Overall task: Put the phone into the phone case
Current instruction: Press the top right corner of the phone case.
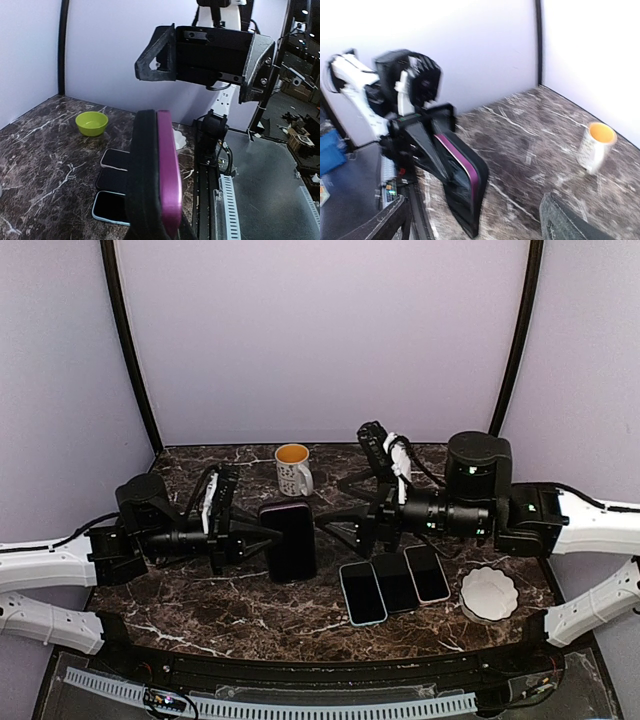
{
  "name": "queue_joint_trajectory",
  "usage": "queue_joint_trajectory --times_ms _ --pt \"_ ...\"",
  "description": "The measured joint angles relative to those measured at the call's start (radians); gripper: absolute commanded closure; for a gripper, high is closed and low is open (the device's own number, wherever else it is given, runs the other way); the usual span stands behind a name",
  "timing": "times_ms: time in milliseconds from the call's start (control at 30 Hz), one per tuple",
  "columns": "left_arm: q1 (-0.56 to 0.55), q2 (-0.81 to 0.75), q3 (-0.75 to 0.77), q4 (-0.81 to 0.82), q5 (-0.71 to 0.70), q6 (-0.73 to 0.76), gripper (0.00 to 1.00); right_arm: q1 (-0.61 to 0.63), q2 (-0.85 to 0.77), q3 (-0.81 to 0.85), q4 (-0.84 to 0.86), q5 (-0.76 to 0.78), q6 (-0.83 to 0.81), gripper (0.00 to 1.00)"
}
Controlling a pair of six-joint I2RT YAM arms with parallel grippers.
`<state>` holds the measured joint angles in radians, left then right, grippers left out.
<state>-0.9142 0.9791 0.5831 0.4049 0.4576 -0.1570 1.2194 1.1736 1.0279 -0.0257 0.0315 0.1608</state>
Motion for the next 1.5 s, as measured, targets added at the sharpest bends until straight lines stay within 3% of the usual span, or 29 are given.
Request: queue_joint_trajectory --times_ms 200,267,333,400,433,533,567,600,667,733,800,867,900,967,1100,1167,1200,1500 --pt "-0.024 0.006 0.04 -0.002 0.091 0.04 1.0 -0.014 0.061 0.022 0.074 -0.211 -0.041 0.35" --pt "-0.03 0.008 0.053 -0.002 0.108 0.046 1.0 -0.018 0.098 0.04 0.077 -0.253 -0.045 0.46" --pt "-0.034 0.008 0.058 -0.002 0.117 0.05 1.0 -0.021 0.122 0.048 0.08 -0.28 -0.046 0.62" --pt "-0.039 0.011 0.058 -0.002 0.129 0.053 1.0 -0.024 0.133 0.048 0.084 -0.305 -0.054 0.91" --pt "-0.04 0.014 0.059 -0.002 0.132 0.053 1.0 -0.027 0.135 0.048 0.09 -0.32 -0.05 0.99" --pt "-0.04 0.023 0.069 -0.003 0.158 0.054 1.0 -0.036 0.132 0.047 0.1 -0.37 -0.055 1.0" --pt "-0.04 0.022 0.072 -0.003 0.161 0.052 0.95 -0.036 0.129 0.047 0.101 -0.375 -0.055 1.0" --pt "-0.04 0.022 0.074 -0.003 0.163 0.05 0.74 -0.037 0.127 0.047 0.102 -0.38 -0.056 1.0" --pt "-0.043 0.022 0.079 -0.003 0.16 0.047 0.46 -0.038 0.124 0.045 0.108 -0.387 -0.061 1.0" --pt "-0.044 0.02 0.087 0.003 0.143 0.039 0.43 -0.039 0.119 0.043 0.108 -0.393 -0.059 1.0" --pt "-0.044 0.008 0.09 0.013 0.118 0.034 0.53 -0.042 0.111 0.039 0.107 -0.394 -0.06 1.0" --pt "-0.044 -0.006 0.09 0.018 0.092 0.026 0.74 -0.047 0.105 0.038 0.108 -0.395 -0.059 1.0" --pt "-0.044 -0.013 0.09 0.024 0.077 0.024 0.89 -0.047 0.102 0.038 0.108 -0.396 -0.059 1.0" --pt "-0.044 -0.019 0.09 0.033 0.068 0.017 0.99 -0.048 0.099 0.038 0.11 -0.396 -0.066 1.0" --pt "-0.048 -0.02 0.09 0.035 0.064 0.001 1.0 -0.053 0.097 0.038 0.108 -0.406 -0.076 0.96" --pt "-0.048 -0.02 0.09 0.035 0.064 -0.004 1.0 -0.055 0.097 0.038 0.105 -0.408 -0.076 0.76" --pt "-0.048 -0.02 0.09 0.037 0.061 -0.006 1.0 -0.055 0.097 0.038 0.106 -0.406 -0.074 0.72" --pt "-0.051 -0.031 0.079 0.064 -0.012 -0.061 1.0 -0.062 0.096 -0.002 0.142 -0.371 -0.019 0.69"
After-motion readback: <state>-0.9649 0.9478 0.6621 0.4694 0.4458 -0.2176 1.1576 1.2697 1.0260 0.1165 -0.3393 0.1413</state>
